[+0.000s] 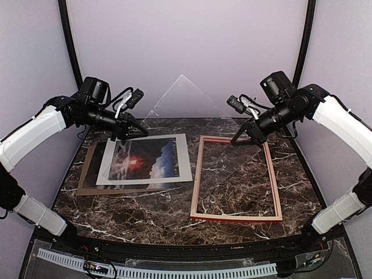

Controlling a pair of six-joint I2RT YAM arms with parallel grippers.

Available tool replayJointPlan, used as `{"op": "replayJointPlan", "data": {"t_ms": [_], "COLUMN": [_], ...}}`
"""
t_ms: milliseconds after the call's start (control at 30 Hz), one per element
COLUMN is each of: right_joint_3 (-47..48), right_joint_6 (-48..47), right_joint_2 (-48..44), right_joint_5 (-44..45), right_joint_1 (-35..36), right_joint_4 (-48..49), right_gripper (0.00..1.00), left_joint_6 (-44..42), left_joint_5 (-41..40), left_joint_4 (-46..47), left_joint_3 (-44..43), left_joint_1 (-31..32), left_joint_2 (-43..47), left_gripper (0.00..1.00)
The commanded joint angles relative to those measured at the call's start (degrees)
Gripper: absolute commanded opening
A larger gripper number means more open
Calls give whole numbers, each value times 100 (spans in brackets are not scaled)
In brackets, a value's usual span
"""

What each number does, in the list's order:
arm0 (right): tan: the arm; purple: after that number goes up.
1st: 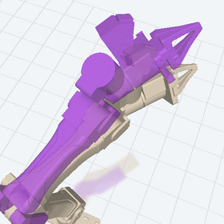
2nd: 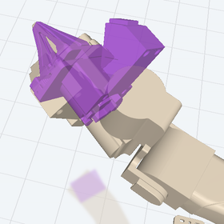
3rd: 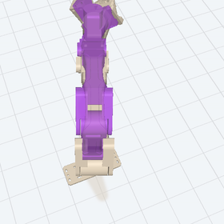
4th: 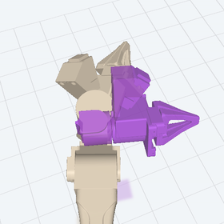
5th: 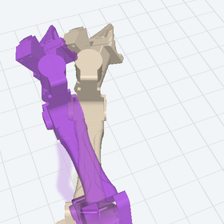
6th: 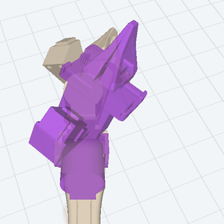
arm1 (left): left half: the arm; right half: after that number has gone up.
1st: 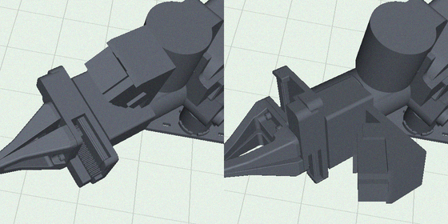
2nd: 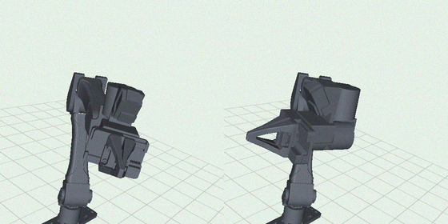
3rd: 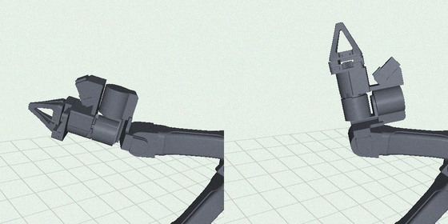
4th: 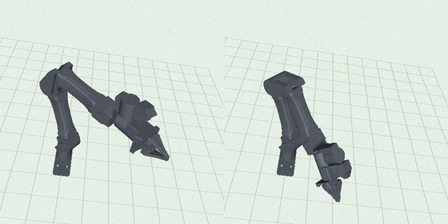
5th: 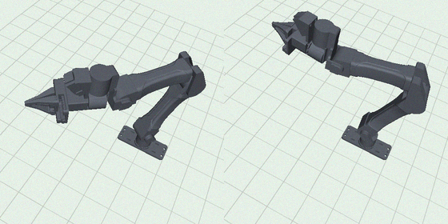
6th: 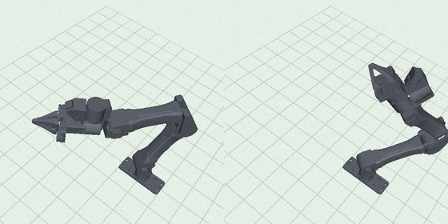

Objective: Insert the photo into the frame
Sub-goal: Pass from the right arm to the left

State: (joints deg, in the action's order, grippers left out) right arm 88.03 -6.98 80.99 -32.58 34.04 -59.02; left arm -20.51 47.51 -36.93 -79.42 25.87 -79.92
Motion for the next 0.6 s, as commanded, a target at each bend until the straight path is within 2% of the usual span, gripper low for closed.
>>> {"op": "replayJointPlan", "data": {"t_ms": [0, 133, 233, 400, 467, 567], "right_joint_3": [215, 236, 265, 254, 221, 159], "right_joint_6": [-4, 4, 6, 191, 365, 614], "right_joint_2": [64, 97, 115, 144, 146, 181], "right_joint_5": [-168, -189, -86, 81, 81, 8], "right_joint_1": [-62, -58, -71, -198, -302, -509], "right_joint_4": [364, 396, 375, 472, 560, 737], "right_gripper": [0, 0, 0, 1, 7, 25], "left_joint_6": [46, 64, 64, 120, 248, 533], "left_joint_5": [194, 175, 143, 84, 18, -118], "left_joint_4": [-135, -163, -202, -215, -171, -151], "left_joint_3": [29, 4, -30, -22, -14, -86], "left_joint_1": [108, 138, 153, 155, 153, 155], "left_joint_2": [19, -3, -17, 62, 112, 138], "left_gripper": [9, 8, 1, 0, 0, 0]}}
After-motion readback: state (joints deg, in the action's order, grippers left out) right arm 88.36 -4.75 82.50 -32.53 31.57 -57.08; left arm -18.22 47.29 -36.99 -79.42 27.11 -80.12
